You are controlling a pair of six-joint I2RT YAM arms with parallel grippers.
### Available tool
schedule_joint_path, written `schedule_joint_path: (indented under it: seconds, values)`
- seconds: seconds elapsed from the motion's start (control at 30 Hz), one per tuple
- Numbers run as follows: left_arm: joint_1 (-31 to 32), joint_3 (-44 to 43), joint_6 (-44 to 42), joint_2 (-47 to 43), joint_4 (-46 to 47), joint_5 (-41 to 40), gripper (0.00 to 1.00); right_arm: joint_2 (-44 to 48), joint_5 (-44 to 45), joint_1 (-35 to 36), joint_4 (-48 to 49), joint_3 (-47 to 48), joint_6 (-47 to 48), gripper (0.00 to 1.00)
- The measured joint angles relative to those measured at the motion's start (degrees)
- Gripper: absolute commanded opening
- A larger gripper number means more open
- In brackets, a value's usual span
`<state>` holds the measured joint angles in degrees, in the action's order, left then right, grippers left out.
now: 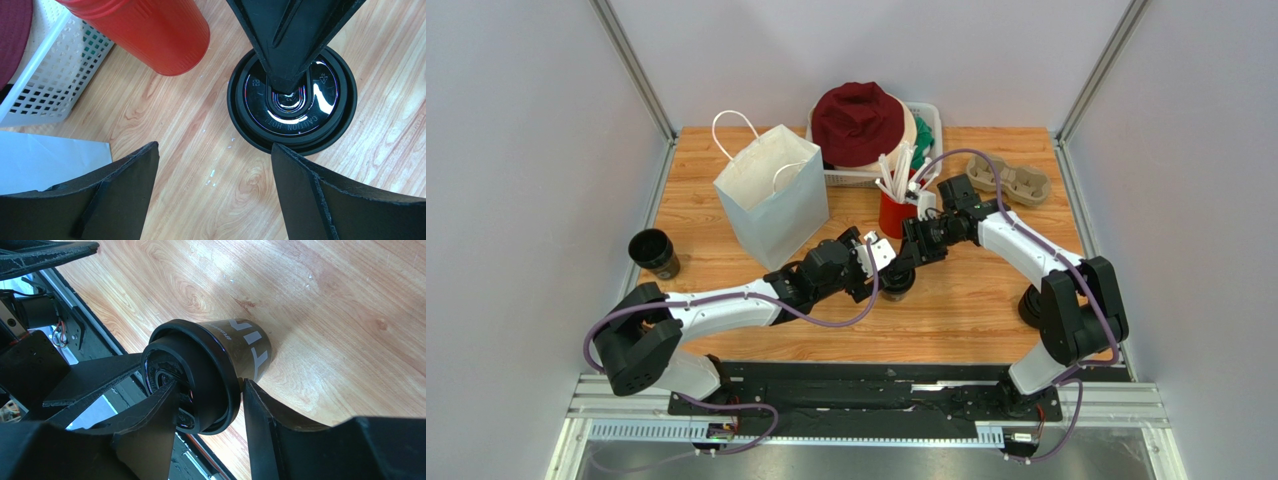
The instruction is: Pack the takeout coffee
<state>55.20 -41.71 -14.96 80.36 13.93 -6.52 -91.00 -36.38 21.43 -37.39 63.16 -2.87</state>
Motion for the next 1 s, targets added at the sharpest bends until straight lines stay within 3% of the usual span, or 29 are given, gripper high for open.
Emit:
schedule_joint_path:
  seconds: [0.8,1.0]
  values:
    - [-1.73,-9.27,-0.79,1.7,-6.67,-0.63,0.94,0.07,2.01,0.5,-2.71,1.51,0.76,0.54]
    - [-2.32,-9.35,-0.74,1.7,-6.93,-0.57,0.94,0.07,2.01,-0.04,-2.99,1.55,0.79,0.6]
